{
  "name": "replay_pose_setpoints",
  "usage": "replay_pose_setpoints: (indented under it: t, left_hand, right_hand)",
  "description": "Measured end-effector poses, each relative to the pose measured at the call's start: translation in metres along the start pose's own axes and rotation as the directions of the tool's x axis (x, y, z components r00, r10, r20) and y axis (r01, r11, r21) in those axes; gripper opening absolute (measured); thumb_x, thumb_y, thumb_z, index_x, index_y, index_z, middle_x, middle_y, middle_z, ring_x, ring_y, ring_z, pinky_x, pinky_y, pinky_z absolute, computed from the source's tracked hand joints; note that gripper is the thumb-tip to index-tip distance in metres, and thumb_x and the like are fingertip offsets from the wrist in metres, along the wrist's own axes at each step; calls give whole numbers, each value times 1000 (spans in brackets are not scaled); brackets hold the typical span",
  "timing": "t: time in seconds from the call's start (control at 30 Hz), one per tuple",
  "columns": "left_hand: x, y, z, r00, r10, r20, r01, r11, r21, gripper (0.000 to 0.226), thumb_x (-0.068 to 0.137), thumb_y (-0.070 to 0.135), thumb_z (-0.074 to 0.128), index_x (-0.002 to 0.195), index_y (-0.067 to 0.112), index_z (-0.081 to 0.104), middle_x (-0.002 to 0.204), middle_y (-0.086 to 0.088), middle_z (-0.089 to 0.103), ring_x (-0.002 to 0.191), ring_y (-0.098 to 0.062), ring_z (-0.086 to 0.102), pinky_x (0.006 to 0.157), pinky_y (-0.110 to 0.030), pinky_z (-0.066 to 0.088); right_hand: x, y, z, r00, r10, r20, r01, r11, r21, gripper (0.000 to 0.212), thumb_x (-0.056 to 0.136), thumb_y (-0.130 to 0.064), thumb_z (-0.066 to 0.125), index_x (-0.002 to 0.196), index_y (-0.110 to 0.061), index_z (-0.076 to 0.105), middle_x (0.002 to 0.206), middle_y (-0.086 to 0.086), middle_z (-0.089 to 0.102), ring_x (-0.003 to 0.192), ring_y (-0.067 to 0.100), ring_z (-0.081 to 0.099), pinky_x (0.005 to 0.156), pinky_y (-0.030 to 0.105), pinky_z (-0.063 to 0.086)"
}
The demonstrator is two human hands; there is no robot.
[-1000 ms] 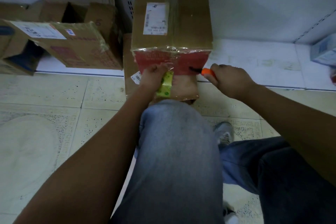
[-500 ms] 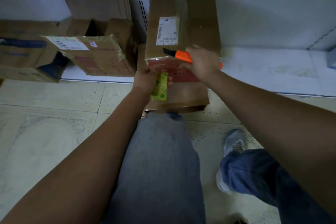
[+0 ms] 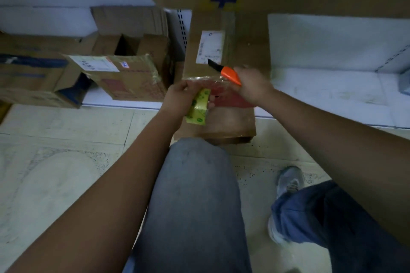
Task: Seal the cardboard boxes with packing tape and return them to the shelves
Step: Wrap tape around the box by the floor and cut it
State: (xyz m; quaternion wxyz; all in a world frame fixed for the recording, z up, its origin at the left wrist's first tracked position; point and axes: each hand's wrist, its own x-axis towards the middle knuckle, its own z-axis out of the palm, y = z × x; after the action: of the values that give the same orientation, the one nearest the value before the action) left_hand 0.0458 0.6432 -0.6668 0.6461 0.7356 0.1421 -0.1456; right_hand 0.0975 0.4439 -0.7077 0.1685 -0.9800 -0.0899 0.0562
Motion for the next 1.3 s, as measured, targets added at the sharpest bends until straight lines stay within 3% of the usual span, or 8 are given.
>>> replay_pose_setpoints:
  t: [0.2,0.33,0.47,0.6,0.73,0.9,1.2,1.3]
  left_hand:
    - [-62,61,18,979,160,127,-173,981,92,8,97,12,63,95,6,67,65,3,73,62,-11,72,54,-24,55]
    - [-116,83,77,941,167,295,-202,975,94,8,97,-1,58,90,1,62,55,-5,68,44,-10,64,40,-20,49]
    - [-171,97,151,867,101,487,-114,994,-4,14,96,2,60,103,-10,56,71,-28,65,47,-28,65,41,-30,52]
    - [-214,130,215,788,162,595,-133,987,-92,6,97,2,58,100,-3,56,63,-22,65,42,-24,61,42,-27,53]
    - [-243,176,242,711,261,653,-157,964,-215,9,98,6,57,107,3,53,64,-19,66,43,-24,60,44,-28,53]
    - [-262,239,227,665,433,609,-323,901,-288,9,96,8,60,99,0,56,70,-22,68,44,-25,62,44,-26,51]
    - [-269,287,172,710,611,351,-494,787,-371,10,95,14,63,98,5,64,70,-20,70,43,-22,61,42,-26,51]
    - [-269,287,151,718,634,287,-526,764,-374,11,96,14,62,100,5,65,71,-20,71,45,-22,62,42,-27,52]
  right_hand:
    - [-122,22,-90,999,-18,-51,16,999,-32,36,102,-41,48,123,-12,54,88,14,62,84,37,61,62,35,32]
    - [-230,53,-152,989,8,-148,-35,984,-176,40,100,-54,42,119,-20,48,80,5,64,73,31,63,57,34,32]
    - [-320,102,-202,909,249,-333,-257,966,22,38,97,-54,45,121,-23,43,75,-5,61,62,18,57,54,32,32]
    - [-365,136,-245,794,364,-488,-304,931,200,29,101,-43,37,123,-23,40,63,-4,54,52,11,52,47,34,32]
    - [-375,133,-287,685,321,-654,-227,947,227,29,103,-46,35,127,-31,40,70,-4,60,56,12,58,55,39,50]
    - [-330,98,-365,553,107,-826,12,991,136,38,104,-42,44,133,-21,55,111,-7,59,95,8,55,80,25,42]
    - [-189,32,-433,852,40,-522,-162,968,-191,35,97,-42,59,130,-33,65,127,1,65,117,25,59,93,36,49]
    - [-180,20,-427,845,66,-531,-209,954,-214,34,97,-43,58,127,-31,67,127,1,67,117,24,59,96,38,48]
